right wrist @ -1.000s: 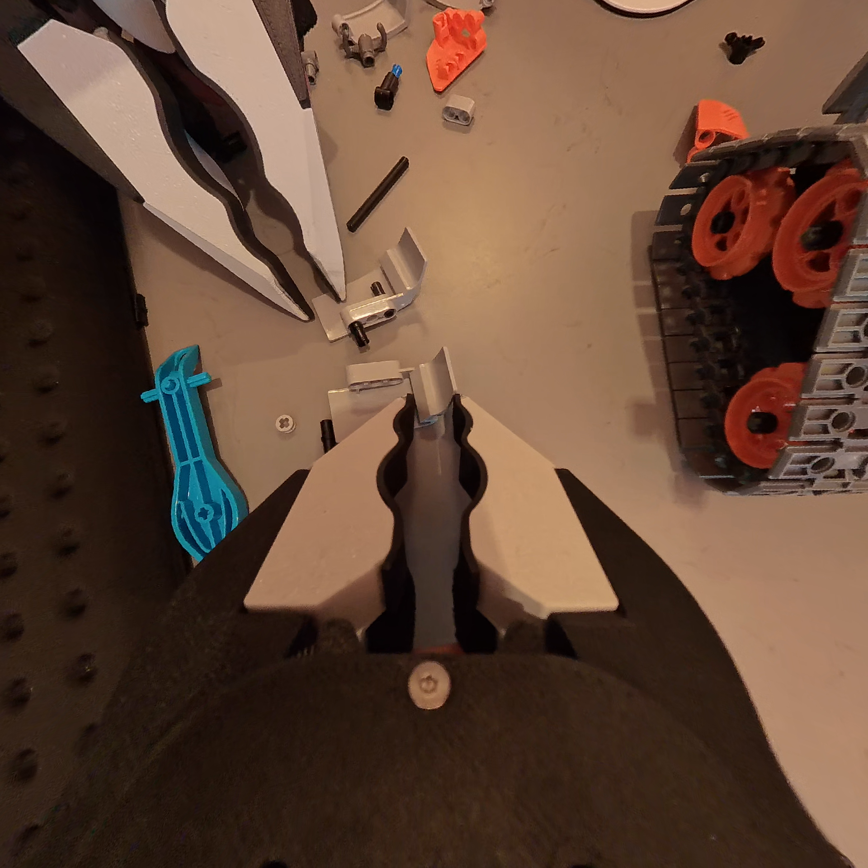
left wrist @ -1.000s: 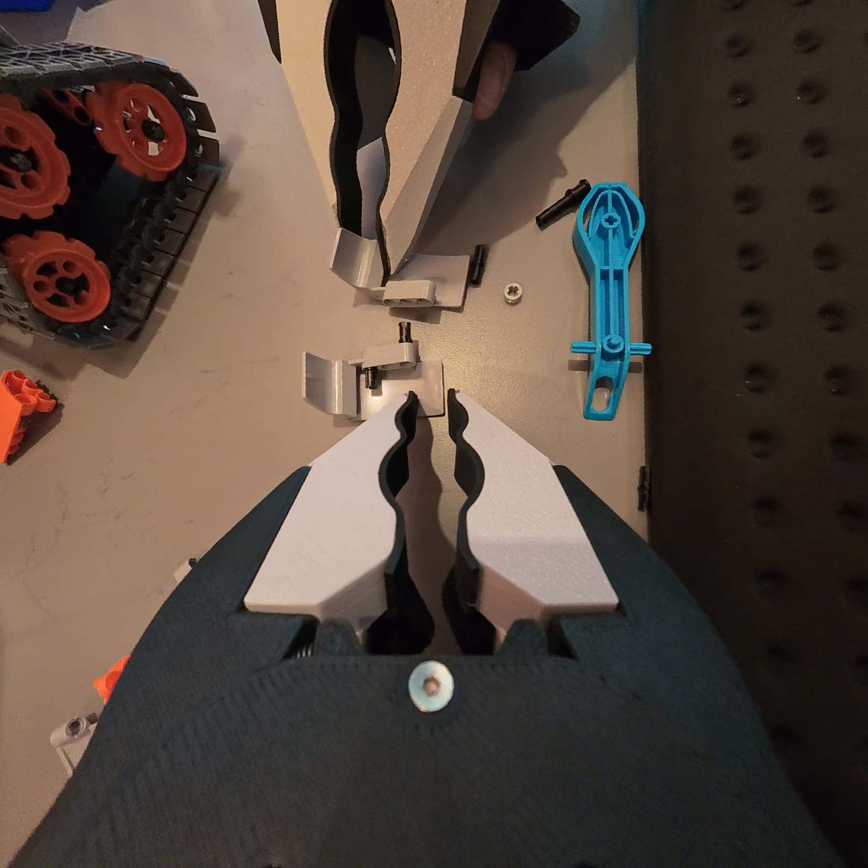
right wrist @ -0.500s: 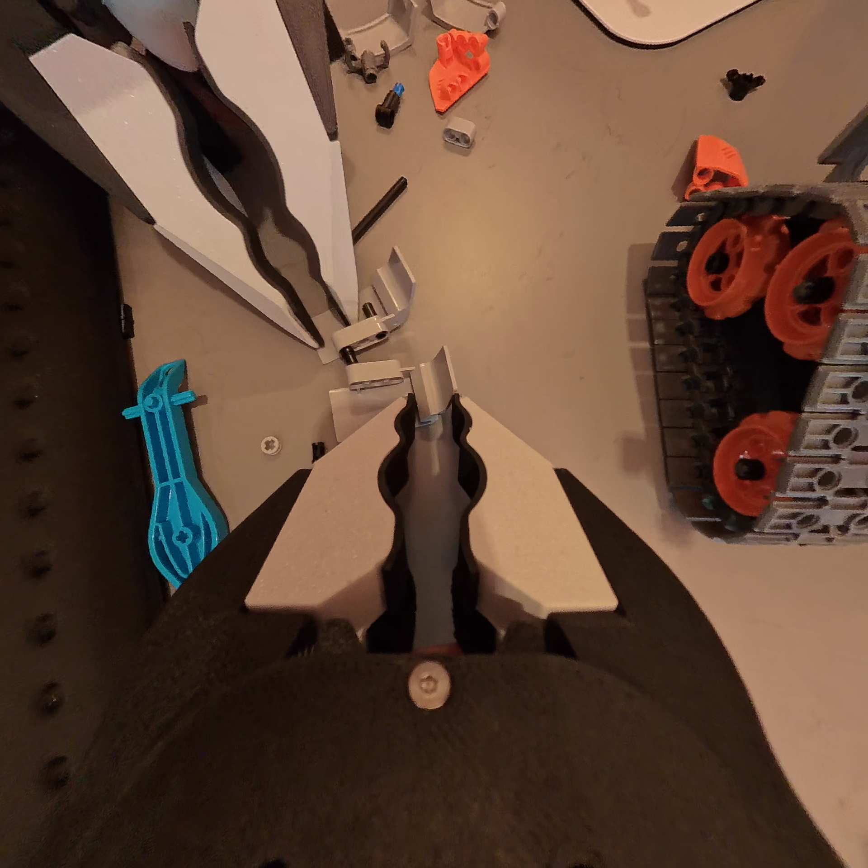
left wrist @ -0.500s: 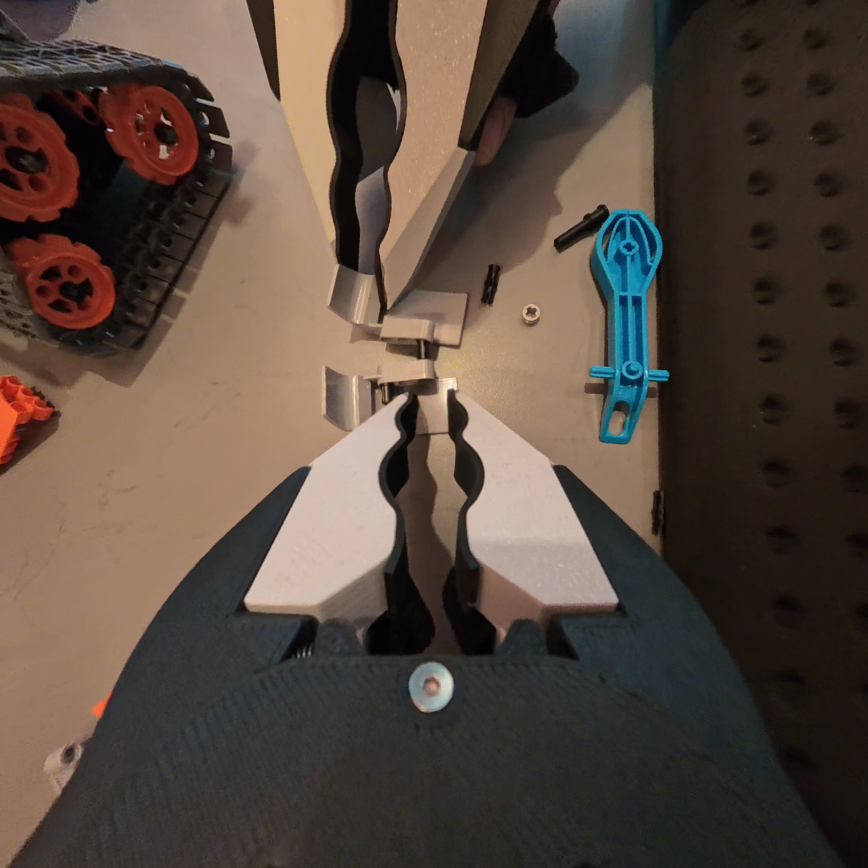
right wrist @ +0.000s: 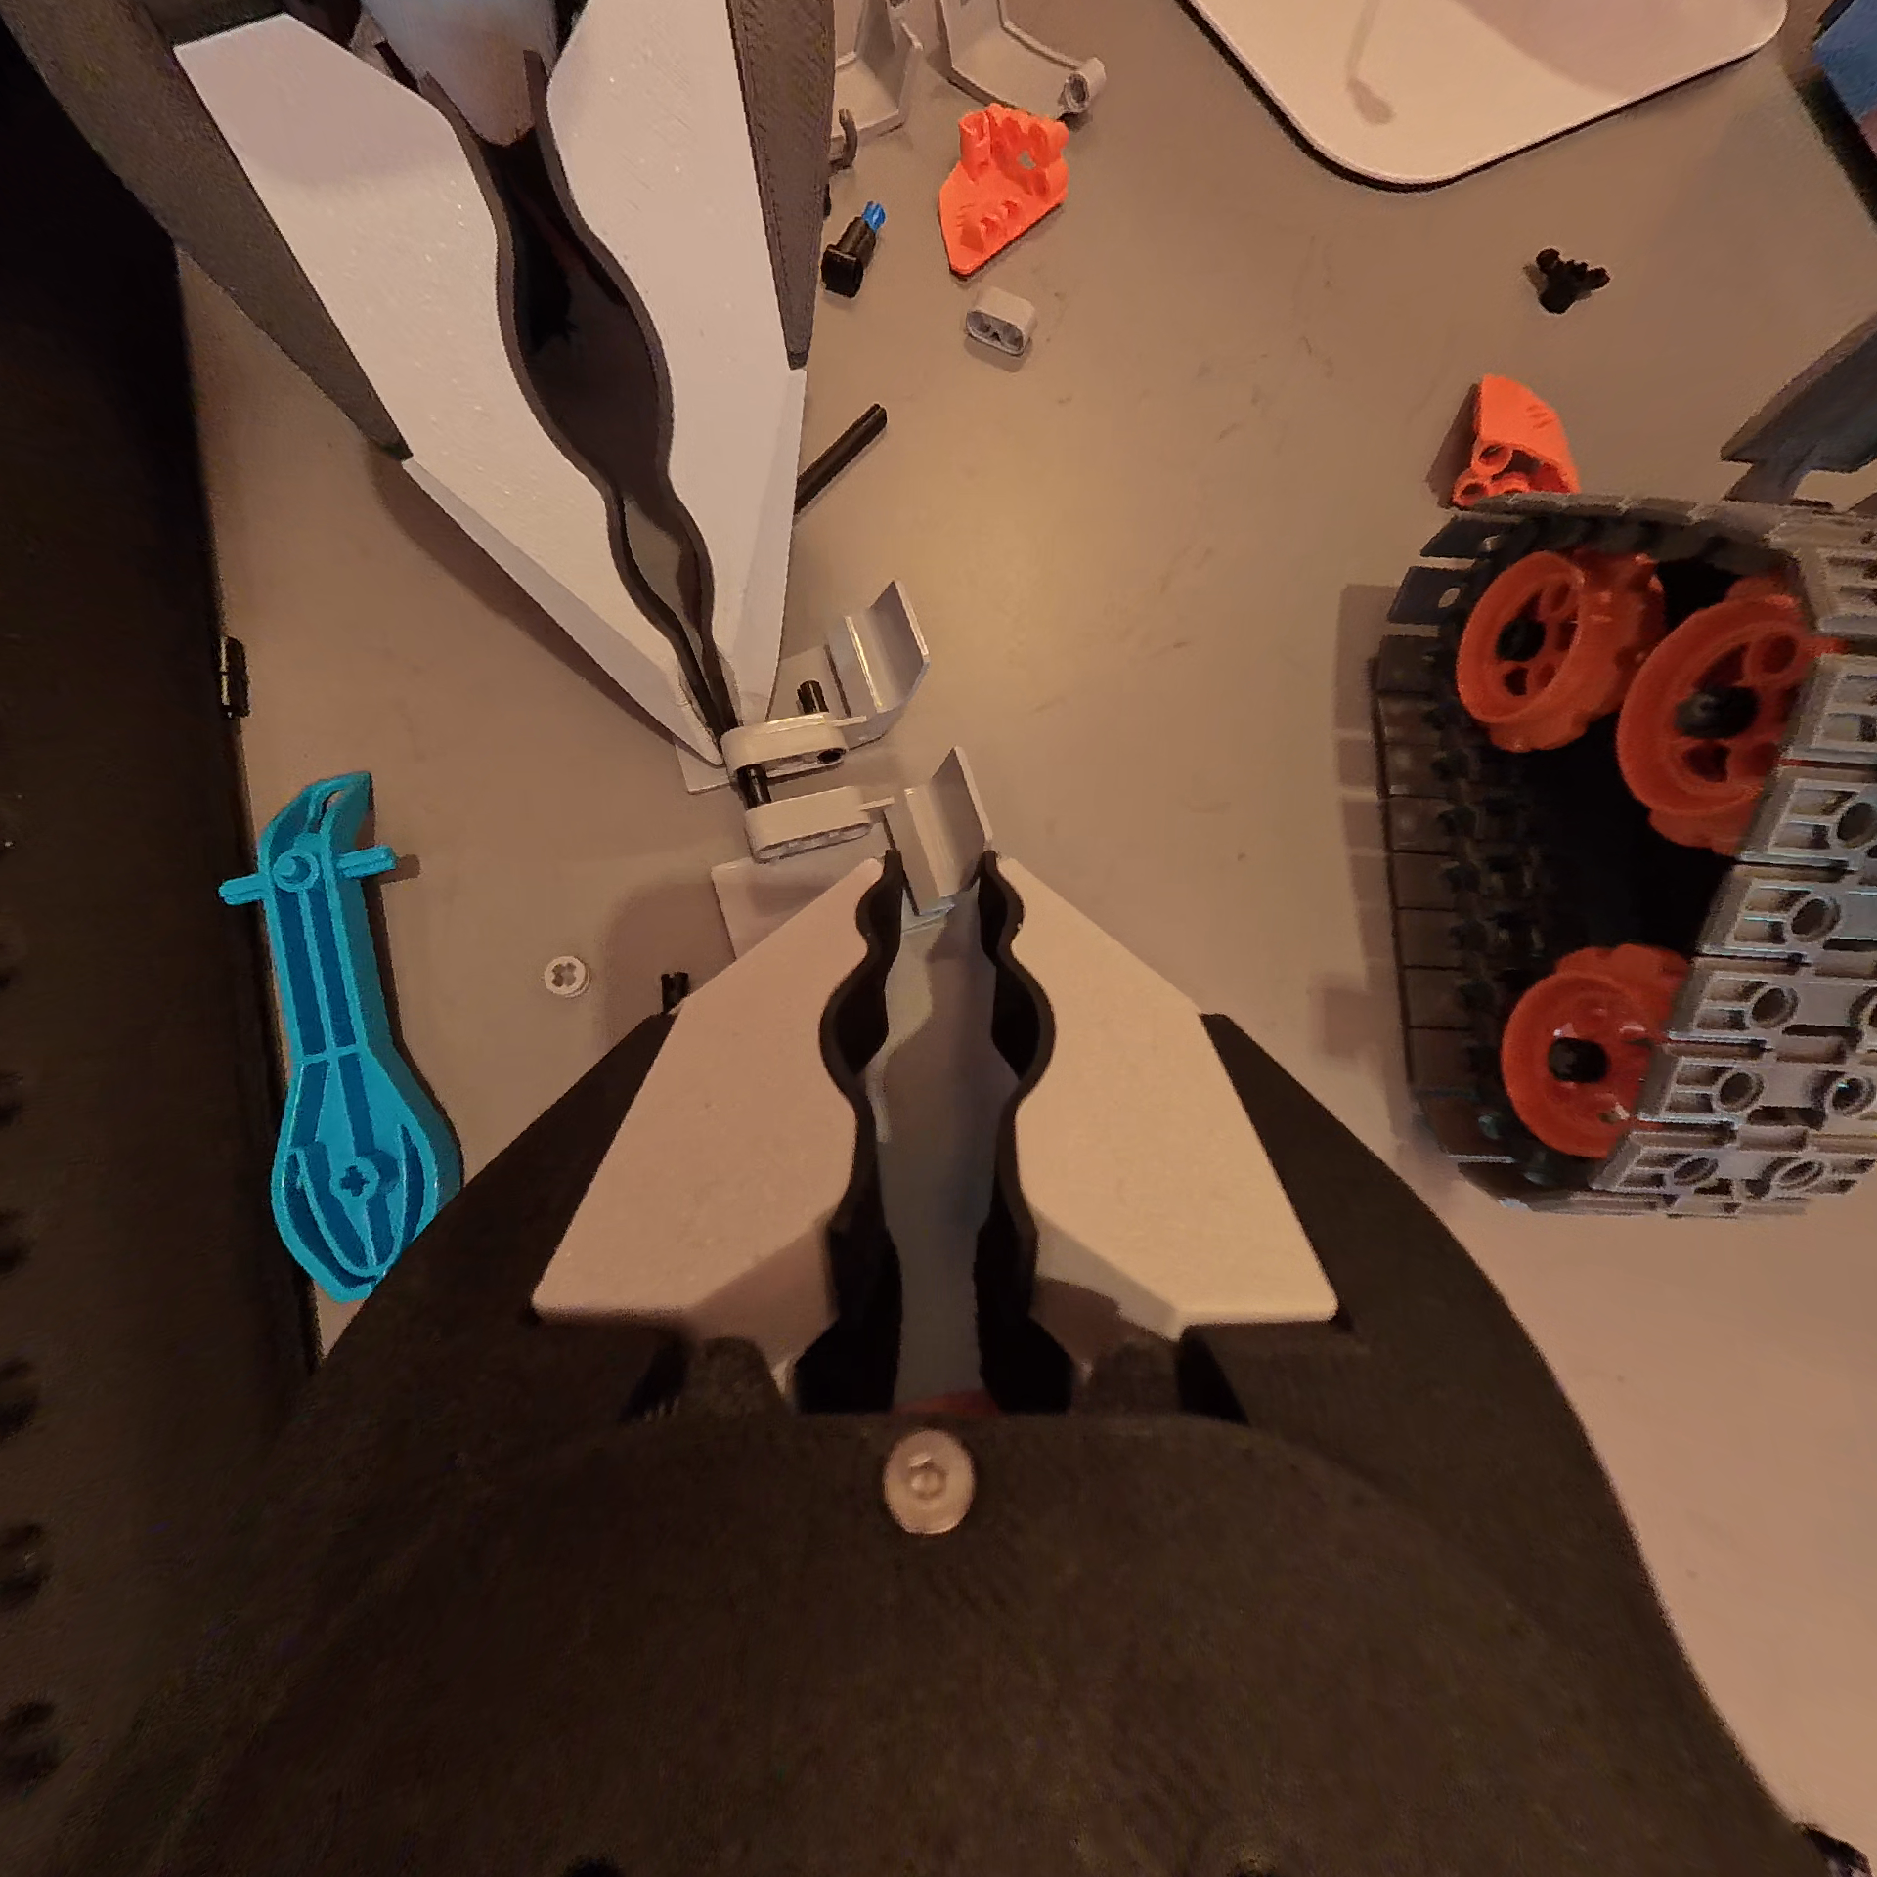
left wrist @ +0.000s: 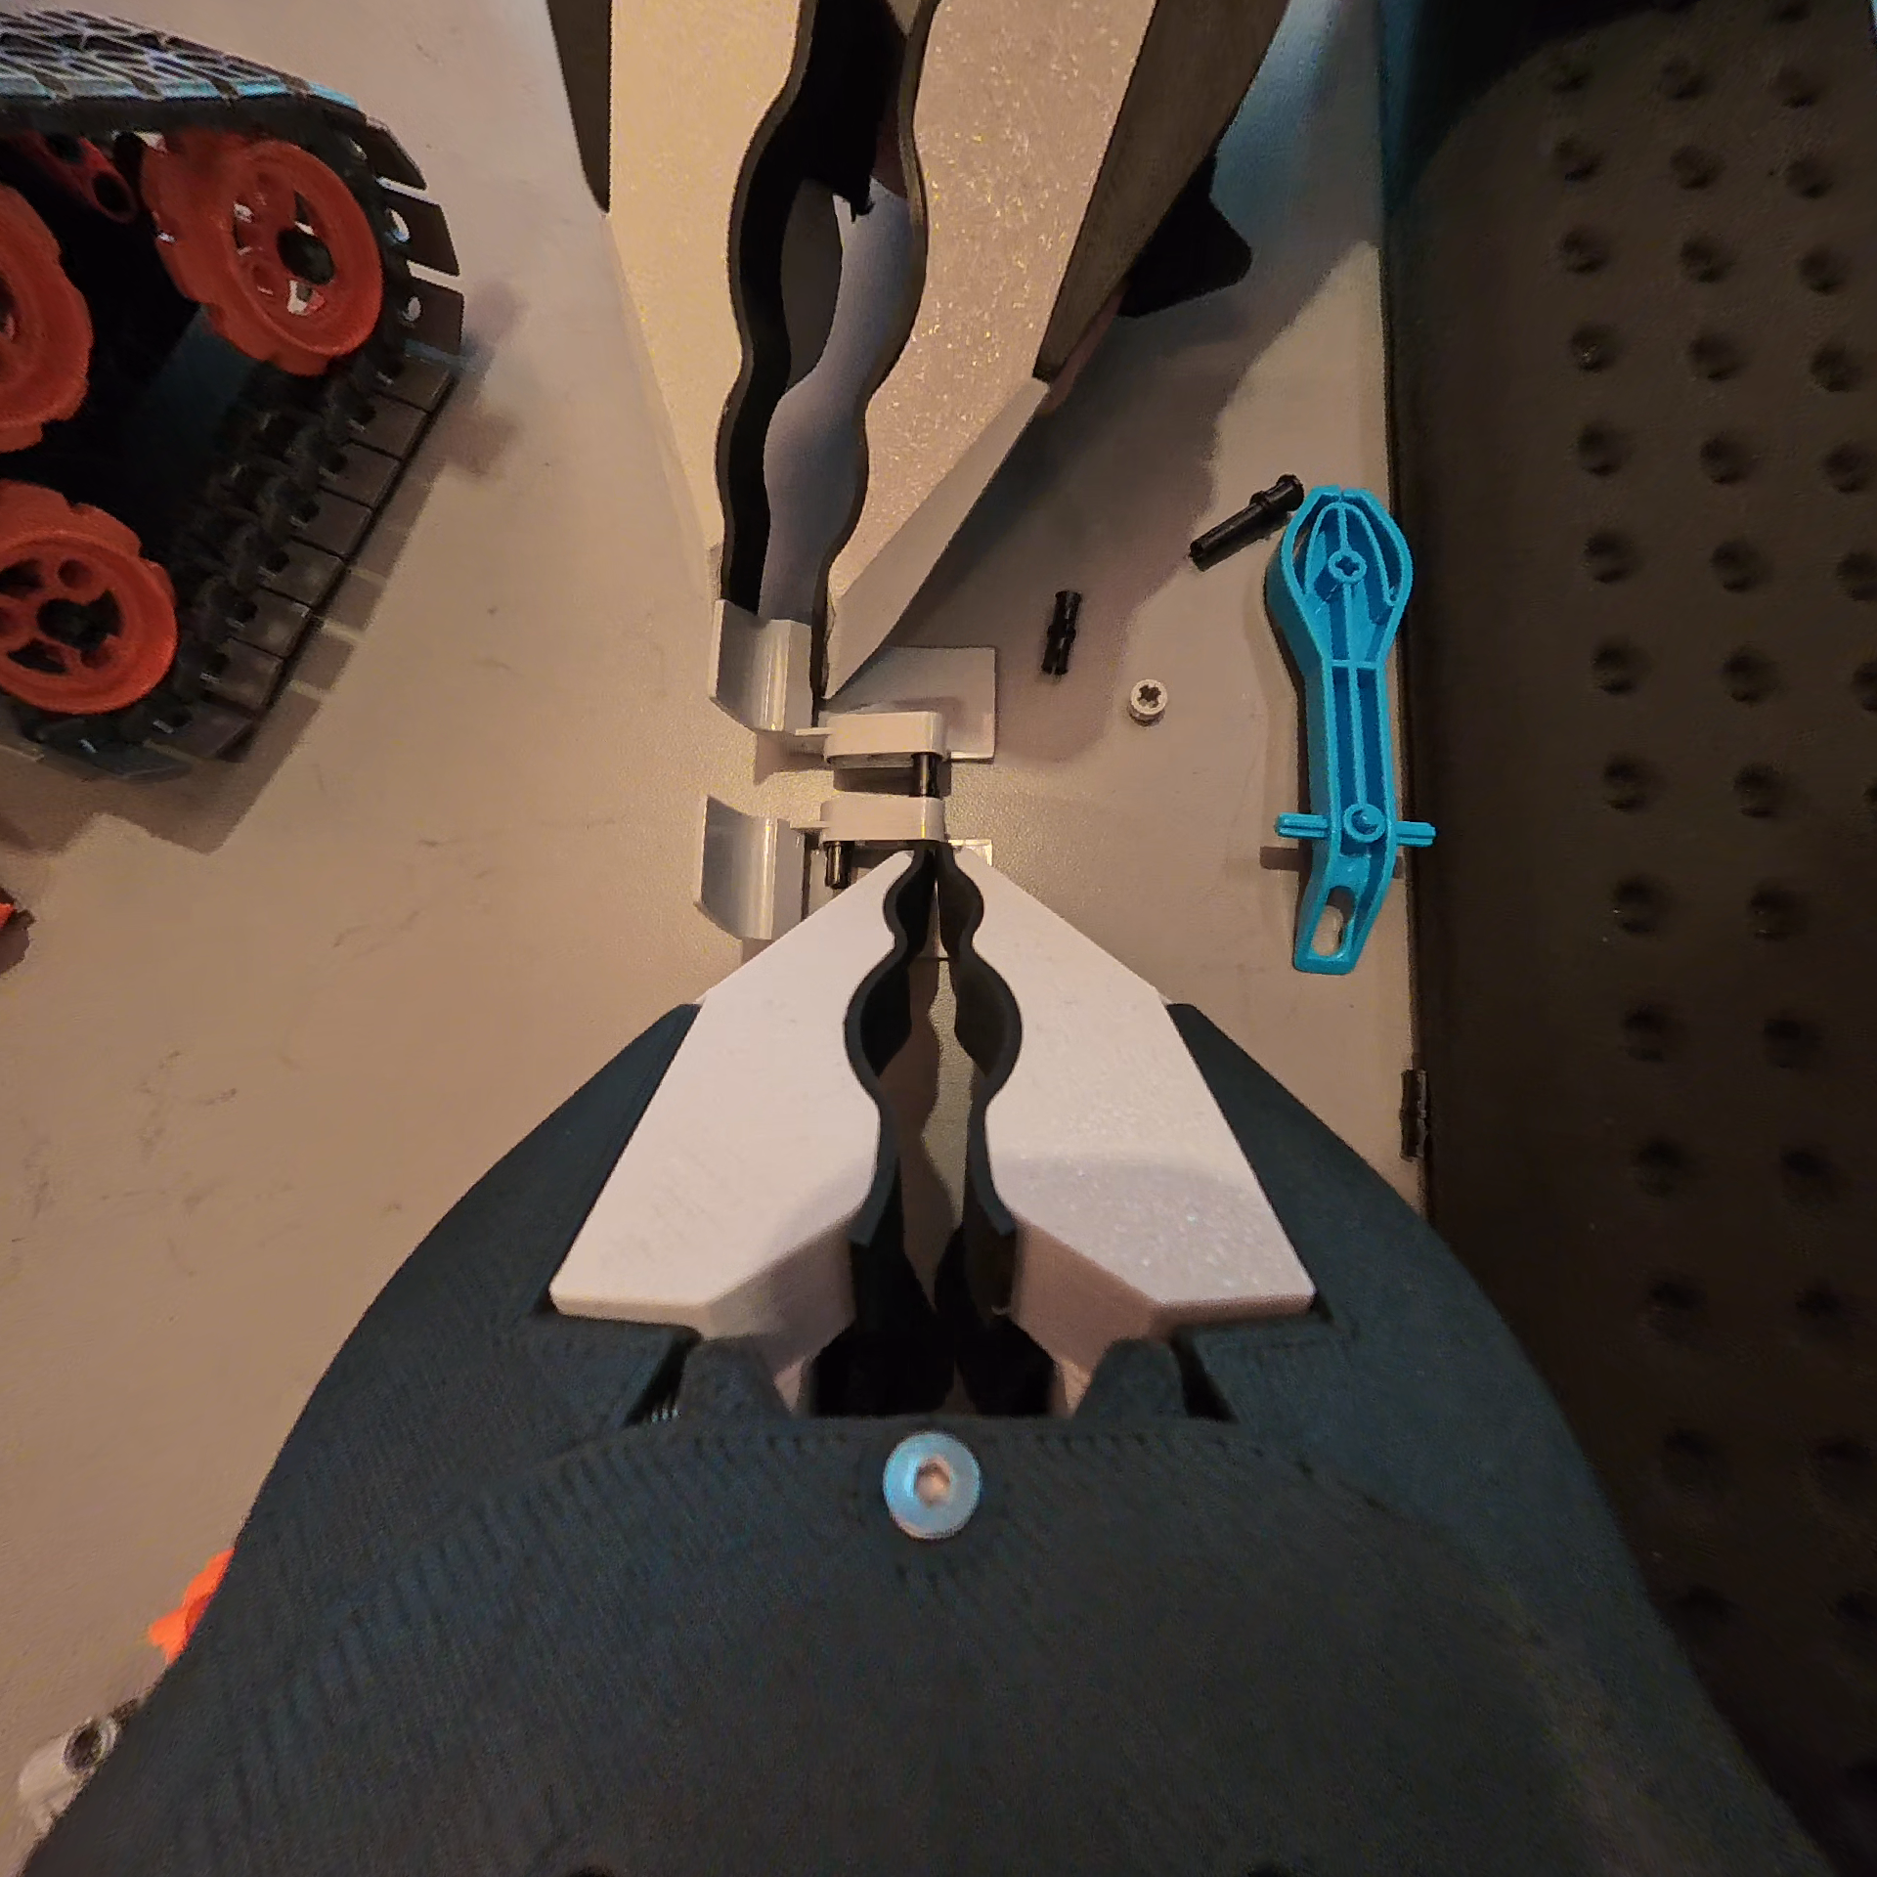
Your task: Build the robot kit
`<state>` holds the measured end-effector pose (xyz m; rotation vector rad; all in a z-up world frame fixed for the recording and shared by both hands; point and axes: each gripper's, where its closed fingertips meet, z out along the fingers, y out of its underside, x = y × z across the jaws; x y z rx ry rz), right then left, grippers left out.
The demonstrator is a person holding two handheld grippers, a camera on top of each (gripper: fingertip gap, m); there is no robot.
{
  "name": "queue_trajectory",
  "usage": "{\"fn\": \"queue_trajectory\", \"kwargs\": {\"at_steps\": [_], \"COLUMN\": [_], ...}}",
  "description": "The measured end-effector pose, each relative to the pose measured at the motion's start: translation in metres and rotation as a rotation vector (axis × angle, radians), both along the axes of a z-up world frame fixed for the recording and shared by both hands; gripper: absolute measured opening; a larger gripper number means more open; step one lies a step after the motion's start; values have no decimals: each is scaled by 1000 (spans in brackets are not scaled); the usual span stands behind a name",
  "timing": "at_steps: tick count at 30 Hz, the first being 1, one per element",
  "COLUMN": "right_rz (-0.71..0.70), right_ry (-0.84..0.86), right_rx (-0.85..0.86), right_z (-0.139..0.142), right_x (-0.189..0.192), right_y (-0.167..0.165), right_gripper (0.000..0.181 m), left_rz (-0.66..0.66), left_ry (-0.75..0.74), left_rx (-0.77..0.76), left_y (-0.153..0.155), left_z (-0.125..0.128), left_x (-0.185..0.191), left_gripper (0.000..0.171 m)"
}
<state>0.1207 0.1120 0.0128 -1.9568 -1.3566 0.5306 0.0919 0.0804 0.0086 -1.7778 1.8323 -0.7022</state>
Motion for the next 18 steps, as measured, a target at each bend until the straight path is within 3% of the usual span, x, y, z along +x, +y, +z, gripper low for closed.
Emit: {"fn": "queue_trajectory", "kwargs": {"at_steps": [8, 12, 15, 18], "right_rz": [-63, -41, -21, 3], "right_ry": [11, 30, 59, 61], "right_rx": [31, -22, -39, -23], "right_z": [0, 1, 6, 11], "right_x": [0, 1, 1, 7], "right_y": [0, -2, -4, -7], "right_gripper": [15, 35, 39, 33], "left_rz": [7, 2, 2, -1], "left_ry": [-5, -5, -6, -3], "left_rx": [-1, 7, 6, 5], "left_y": [0, 1, 1, 1], "left_z": [0, 0, 0, 0], "left_x": [1, 2, 2, 2], "left_gripper": [0, 0, 0, 0]}}
